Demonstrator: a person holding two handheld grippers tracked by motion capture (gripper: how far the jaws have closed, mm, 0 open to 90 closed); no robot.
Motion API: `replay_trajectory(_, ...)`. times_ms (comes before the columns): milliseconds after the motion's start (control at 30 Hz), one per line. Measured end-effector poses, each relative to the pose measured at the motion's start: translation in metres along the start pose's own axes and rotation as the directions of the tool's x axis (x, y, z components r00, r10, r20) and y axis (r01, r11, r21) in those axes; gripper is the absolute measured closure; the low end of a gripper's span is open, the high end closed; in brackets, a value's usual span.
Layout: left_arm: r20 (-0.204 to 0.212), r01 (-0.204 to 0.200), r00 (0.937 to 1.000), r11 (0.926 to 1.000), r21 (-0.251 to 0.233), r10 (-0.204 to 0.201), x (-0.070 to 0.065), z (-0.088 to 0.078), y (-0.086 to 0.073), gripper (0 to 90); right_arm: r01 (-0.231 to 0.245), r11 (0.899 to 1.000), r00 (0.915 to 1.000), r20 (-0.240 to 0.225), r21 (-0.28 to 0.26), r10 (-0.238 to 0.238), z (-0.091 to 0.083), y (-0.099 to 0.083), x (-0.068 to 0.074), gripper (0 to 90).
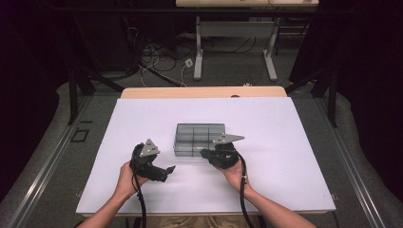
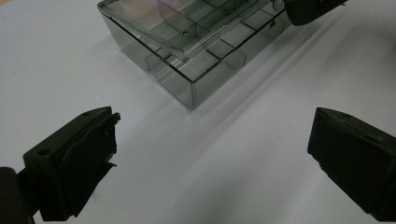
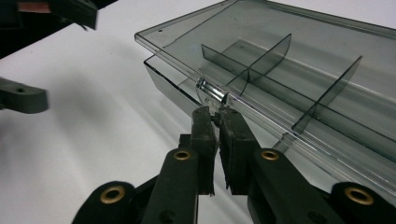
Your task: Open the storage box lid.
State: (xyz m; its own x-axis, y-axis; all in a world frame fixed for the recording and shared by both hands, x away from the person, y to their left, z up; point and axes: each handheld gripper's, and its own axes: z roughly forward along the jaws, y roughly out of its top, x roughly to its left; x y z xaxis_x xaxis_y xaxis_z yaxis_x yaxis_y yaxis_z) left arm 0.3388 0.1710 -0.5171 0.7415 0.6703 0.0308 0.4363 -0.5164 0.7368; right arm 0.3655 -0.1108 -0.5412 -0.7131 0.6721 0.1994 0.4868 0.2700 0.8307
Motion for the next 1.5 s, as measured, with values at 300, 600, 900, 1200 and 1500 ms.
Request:
replay_trajectory(300,-0.024,-0.002,0.9997,0.9999,0.011,0.002,0.007,0.022,0.020,16.1,0.006,1.000,1.0000,0.000,0.000,-0.006,-0.003,0.003,-0.001,85.8)
replay_trajectory(600,-0.059,0.000,0.9982,1.0000,-0.005,0.000,0.008,0.026,0.029,40.8,0.008,1.000,1.0000,0.000,-0.017,-0.008,-0.007,0.007,-0.001,86.1)
replay_trajectory(900,-0.075,0.005,0.9972,0.9998,-0.019,-0.006,0.009,0.031,0.030,55.2,0.010,1.000,0.9999,-0.003,-0.010,-0.010,-0.009,0.008,-0.002,86.1)
replay_trajectory(1200,-0.086,0.001,0.9963,0.9990,-0.045,-0.005,0.008,0.031,0.030,59.0,0.017,1.000,0.9998,0.008,-0.017,-0.017,-0.013,0.009,-0.002,85.5)
replay_trajectory(1500,-0.087,0.007,0.9962,0.9980,-0.063,-0.012,0.009,0.029,0.029,61.9,-0.024,0.999,0.9979,0.061,0.042,0.022,-0.032,0.004,-0.008,78.2)
